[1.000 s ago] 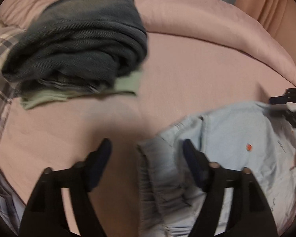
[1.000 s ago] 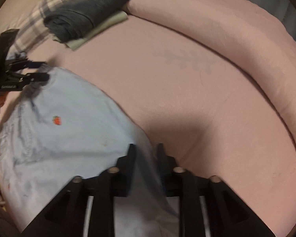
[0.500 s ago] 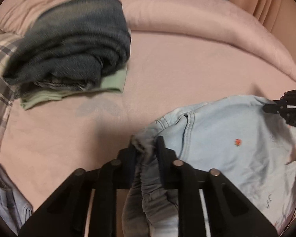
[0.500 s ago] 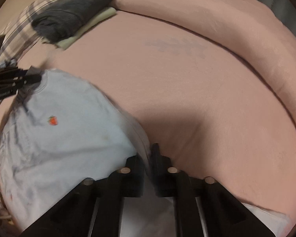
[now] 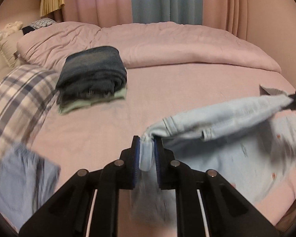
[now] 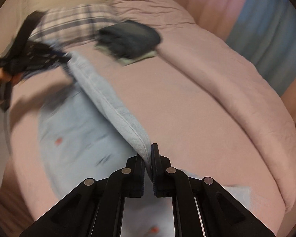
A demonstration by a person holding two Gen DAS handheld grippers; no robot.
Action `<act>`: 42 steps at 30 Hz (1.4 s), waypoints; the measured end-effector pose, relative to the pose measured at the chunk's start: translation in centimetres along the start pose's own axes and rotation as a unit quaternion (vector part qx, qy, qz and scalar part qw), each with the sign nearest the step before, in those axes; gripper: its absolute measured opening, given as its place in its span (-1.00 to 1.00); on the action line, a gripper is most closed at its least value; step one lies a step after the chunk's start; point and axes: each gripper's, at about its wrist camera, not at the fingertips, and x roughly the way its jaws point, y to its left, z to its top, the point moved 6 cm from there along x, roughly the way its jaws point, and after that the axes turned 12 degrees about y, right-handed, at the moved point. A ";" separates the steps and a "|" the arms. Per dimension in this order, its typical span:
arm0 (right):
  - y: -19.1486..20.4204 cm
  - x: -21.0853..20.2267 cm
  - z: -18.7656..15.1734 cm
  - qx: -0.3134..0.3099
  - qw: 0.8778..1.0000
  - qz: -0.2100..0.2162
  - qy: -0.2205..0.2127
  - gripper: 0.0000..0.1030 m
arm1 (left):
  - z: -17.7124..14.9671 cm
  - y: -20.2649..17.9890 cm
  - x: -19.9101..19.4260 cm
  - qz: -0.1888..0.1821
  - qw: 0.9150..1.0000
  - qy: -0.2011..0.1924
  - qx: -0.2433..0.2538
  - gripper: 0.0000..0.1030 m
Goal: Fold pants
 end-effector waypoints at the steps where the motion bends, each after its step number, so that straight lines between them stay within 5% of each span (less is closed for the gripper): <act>1: 1.7 0.5 -0.3 -0.006 1.000 0.005 0.005 -0.86 | -1.4 -0.3 -0.1 0.004 1.000 -0.001 0.000 -0.74; 6: 8.3 4.3 -3.2 -0.028 0.998 0.033 0.045 -0.86 | -7.0 -0.9 1.2 0.011 0.999 0.033 -0.015 -0.74; 12: 11.4 5.6 -5.3 -0.043 0.997 0.017 0.062 -0.86 | -8.4 -1.5 2.4 0.037 0.998 0.044 -0.003 -0.73; 15: 12.1 7.3 -5.9 -0.046 0.996 0.007 0.073 -0.86 | -9.2 -2.1 3.8 0.080 0.994 0.072 0.031 -0.46; 17: 12.3 8.0 -6.3 -0.057 0.996 0.002 0.068 -0.82 | -10.0 -1.5 4.6 0.114 0.989 0.091 0.029 -0.10; 18: 12.3 7.8 -6.2 -0.049 0.997 0.007 0.066 -0.79 | -10.3 -1.1 4.6 0.119 0.988 0.098 0.017 -0.11; 23: 8.7 3.4 -7.0 0.060 0.993 0.101 0.023 -0.24 | -10.3 -0.5 0.5 0.079 0.994 0.062 -0.045 -0.10; 26: 4.7 1.1 -8.4 0.149 0.982 0.111 -0.026 0.10 | -8.8 -4.1 -1.1 0.022 0.999 0.031 -0.031 -0.07; 29: 1.2 3.4 -10.3 0.235 0.967 0.100 -0.004 0.10 | -6.7 -9.1 -0.8 -0.051 0.999 0.018 -0.006 -0.07; 33: 1.2 8.6 -13.1 0.273 0.948 0.148 0.065 0.11 | -4.0 -17.1 1.5 -0.151 0.988 0.028 0.018 -0.07; 38: -0.5 4.9 -14.0 0.314 0.922 0.229 0.006 0.19 | -3.3 -24.2 4.5 -0.216 0.972 0.076 0.050 -0.07; 42: -6.5 2.8 -15.9 0.399 0.890 0.217 -0.035 0.27 | -4.6 -26.9 5.1 -0.230 0.964 0.103 0.088 -0.07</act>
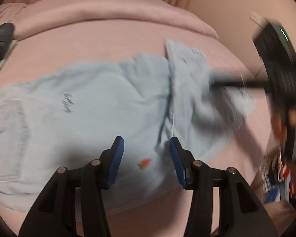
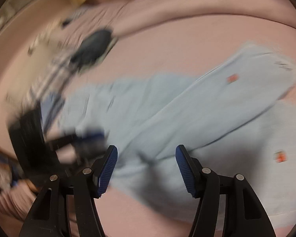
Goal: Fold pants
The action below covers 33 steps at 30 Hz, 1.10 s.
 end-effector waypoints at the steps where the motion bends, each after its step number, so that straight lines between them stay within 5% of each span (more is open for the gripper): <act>1: -1.5 -0.5 1.3 0.029 0.999 -0.010 -0.010 0.29 | -0.1 -0.3 0.2 0.001 1.000 0.002 0.007 -0.07; 4: -5.3 -0.7 5.4 0.090 0.994 -0.054 -0.027 0.30 | 0.1 -0.3 0.3 -0.002 1.000 0.002 0.011 -0.07; 8: -6.7 1.5 10.3 0.126 0.990 -0.055 -0.014 0.30 | 0.4 -0.5 -0.3 -0.014 1.000 -0.005 0.004 -0.07; 11: -8.0 3.7 12.0 0.142 0.980 -0.140 0.019 0.30 | 0.3 -1.2 -0.5 -0.018 1.000 -0.008 0.019 -0.07; 16: -9.2 6.4 12.5 0.151 0.971 -0.179 0.048 0.28 | 1.0 -3.1 0.3 -0.040 0.998 -0.001 0.040 -0.07; 19: -9.1 6.2 12.5 0.128 0.969 -0.208 0.048 -0.33 | 1.6 -4.4 1.5 -0.032 0.997 0.009 0.065 -0.08; 21: -9.5 5.3 12.0 0.136 0.973 -0.182 0.044 -0.83 | 1.8 -4.2 2.8 -0.004 0.998 0.029 0.059 -0.19; 25: -9.3 0.8 10.2 0.158 0.982 -0.105 -0.018 -0.87 | 2.0 -4.4 2.7 0.016 0.998 0.025 0.054 -0.71; 33: -7.2 -10.7 1.7 0.159 0.970 -0.011 -0.181 -0.87 | 1.7 -5.2 2.6 0.039 0.997 0.018 0.072 -0.79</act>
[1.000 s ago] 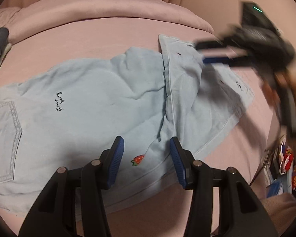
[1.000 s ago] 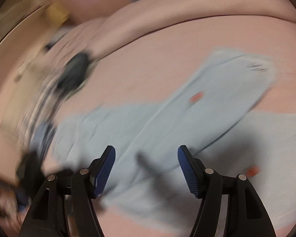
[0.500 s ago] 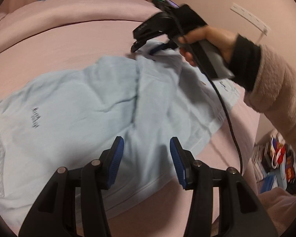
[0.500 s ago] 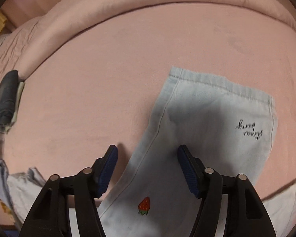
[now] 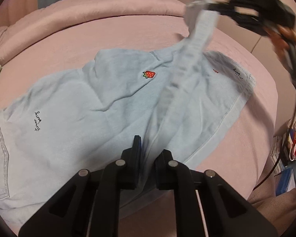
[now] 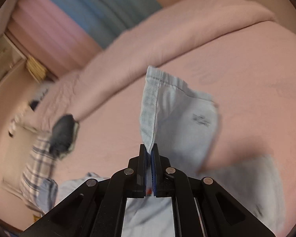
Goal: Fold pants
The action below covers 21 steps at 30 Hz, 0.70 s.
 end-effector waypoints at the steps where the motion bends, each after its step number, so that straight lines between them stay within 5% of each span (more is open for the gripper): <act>1: -0.8 -0.7 -1.0 0.015 1.000 0.004 -0.009 -0.87 | -0.1 -0.1 -0.1 0.002 1.000 -0.001 0.001 -0.79; 5: -5.0 0.2 -4.7 0.078 0.997 -0.013 -0.013 -0.87 | 0.0 -0.8 0.2 0.015 1.000 0.006 0.010 -0.79; 11: -10.6 3.6 -9.1 0.186 0.982 0.016 0.021 -0.79 | 0.4 -1.2 0.9 0.059 0.997 0.025 0.039 -0.73; 13: -11.3 2.8 -9.1 0.205 0.977 0.053 0.004 -0.69 | 0.7 -1.7 1.3 0.076 0.995 0.030 0.054 -0.72; 17: -11.3 2.2 -7.7 0.206 0.977 0.051 -0.020 -0.26 | 1.1 -1.5 2.1 0.093 0.993 0.031 0.060 -0.77; 21: -11.9 2.8 -6.3 0.217 0.975 0.043 -0.030 -0.24 | 0.6 -1.6 1.5 0.101 0.992 0.029 0.065 -0.84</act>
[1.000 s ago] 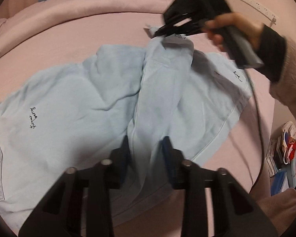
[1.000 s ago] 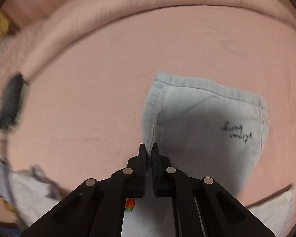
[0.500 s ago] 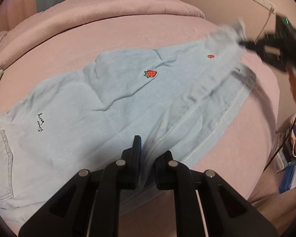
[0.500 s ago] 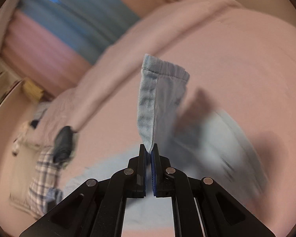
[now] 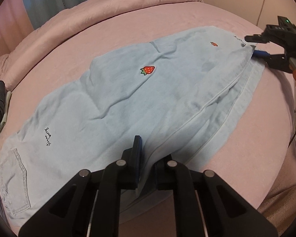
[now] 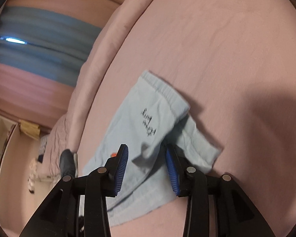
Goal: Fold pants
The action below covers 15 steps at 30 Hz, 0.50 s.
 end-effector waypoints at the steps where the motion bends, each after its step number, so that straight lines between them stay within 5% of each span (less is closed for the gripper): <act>1: 0.1 0.3 0.4 -0.004 1.000 -0.008 0.002 -0.26 | -0.3 0.2 -0.4 -0.001 1.000 -0.003 -0.003 -0.85; 3: -0.3 0.0 0.7 -0.017 1.000 -0.023 -0.001 -0.70 | -0.6 0.8 -1.1 -0.006 1.000 -0.011 -0.013 -0.88; 4: -0.1 -0.6 0.8 -0.030 0.999 -0.026 -0.003 -0.76 | -0.8 0.9 -1.6 -0.008 1.000 -0.017 -0.018 -0.89; 10: 1.5 -3.7 0.3 -0.063 0.997 -0.028 -0.024 -0.84 | -1.1 0.5 -4.9 -0.007 0.999 -0.046 0.009 -0.90; 15: -0.7 -2.3 -1.0 -0.052 0.996 -0.069 0.002 -0.84 | -2.5 -0.3 -3.7 -0.005 0.999 -0.026 0.025 -0.89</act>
